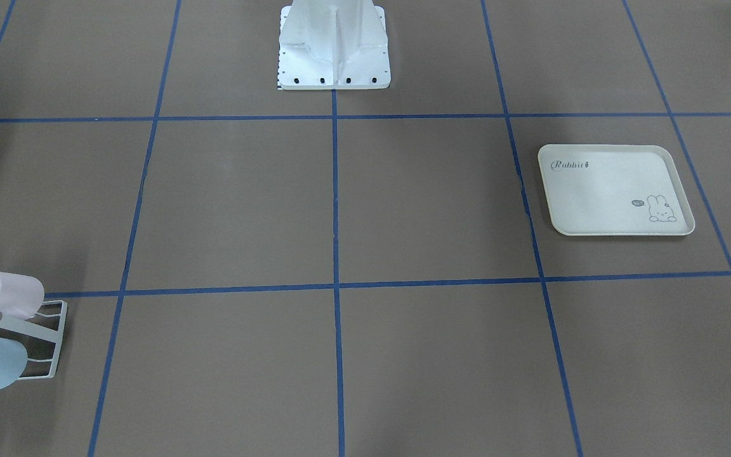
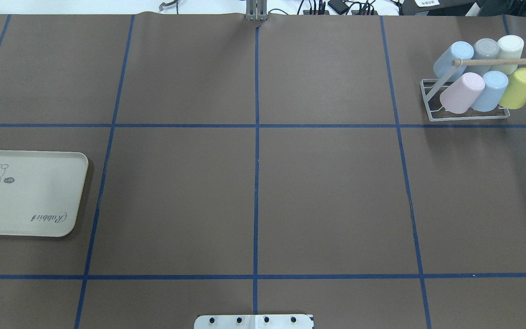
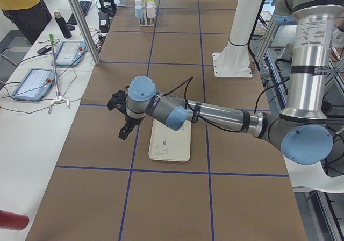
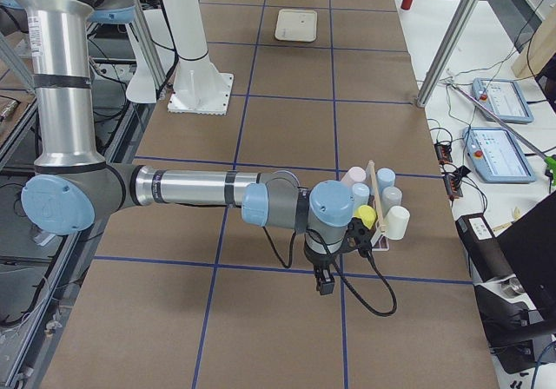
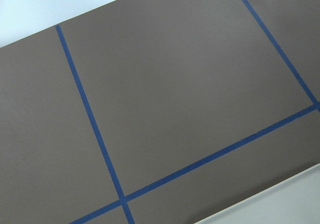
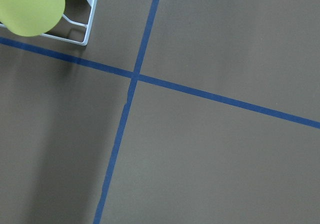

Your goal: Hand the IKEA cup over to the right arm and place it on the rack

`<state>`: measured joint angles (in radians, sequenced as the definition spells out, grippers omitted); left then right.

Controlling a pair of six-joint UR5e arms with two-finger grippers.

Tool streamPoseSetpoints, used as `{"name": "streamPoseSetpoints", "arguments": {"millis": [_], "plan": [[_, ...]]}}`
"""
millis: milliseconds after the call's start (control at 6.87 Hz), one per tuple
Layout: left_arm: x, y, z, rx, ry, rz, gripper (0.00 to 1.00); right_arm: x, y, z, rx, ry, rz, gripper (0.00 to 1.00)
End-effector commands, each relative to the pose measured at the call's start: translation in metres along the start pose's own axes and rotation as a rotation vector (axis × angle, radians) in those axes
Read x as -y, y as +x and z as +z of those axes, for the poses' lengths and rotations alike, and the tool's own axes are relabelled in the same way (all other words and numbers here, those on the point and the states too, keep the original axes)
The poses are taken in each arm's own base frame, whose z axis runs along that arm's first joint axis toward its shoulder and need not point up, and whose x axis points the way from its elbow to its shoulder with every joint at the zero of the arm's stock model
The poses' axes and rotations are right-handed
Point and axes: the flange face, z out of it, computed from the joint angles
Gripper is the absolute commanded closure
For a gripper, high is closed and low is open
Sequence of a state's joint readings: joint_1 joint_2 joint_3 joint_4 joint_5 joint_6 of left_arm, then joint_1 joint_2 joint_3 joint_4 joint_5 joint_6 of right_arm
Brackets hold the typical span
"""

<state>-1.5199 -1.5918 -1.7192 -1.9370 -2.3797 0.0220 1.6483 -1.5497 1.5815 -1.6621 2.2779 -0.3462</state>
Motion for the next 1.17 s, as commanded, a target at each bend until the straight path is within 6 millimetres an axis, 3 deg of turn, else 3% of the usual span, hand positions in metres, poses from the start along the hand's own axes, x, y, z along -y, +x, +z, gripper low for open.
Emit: {"name": "streamPoseSetpoints", "arguments": {"millis": [0, 291, 437, 728, 1020], "plan": [[-0.006, -0.004, 0.003, 0.001, -0.008, -0.009, 0.00, -0.006, -0.004, 0.008, 0.049, -0.002, 0.012, 0.00], [-0.002, 0.001, -0.003, 0.004, 0.004, 0.003, 0.00, -0.017, -0.001, 0.018, 0.062, -0.019, 0.025, 0.00], [-0.015, 0.000, -0.003, 0.003, -0.006, -0.009, 0.00, -0.023, -0.002, 0.026, 0.086, -0.026, 0.031, 0.00], [-0.010, 0.015, -0.017, 0.005, 0.023, 0.027, 0.00, -0.019, -0.009, 0.021, 0.111, -0.003, 0.017, 0.00], [-0.011, 0.018, -0.021, 0.006, 0.028, 0.033, 0.00, -0.021, -0.007, 0.025, 0.107, -0.010, 0.020, 0.00]]}}
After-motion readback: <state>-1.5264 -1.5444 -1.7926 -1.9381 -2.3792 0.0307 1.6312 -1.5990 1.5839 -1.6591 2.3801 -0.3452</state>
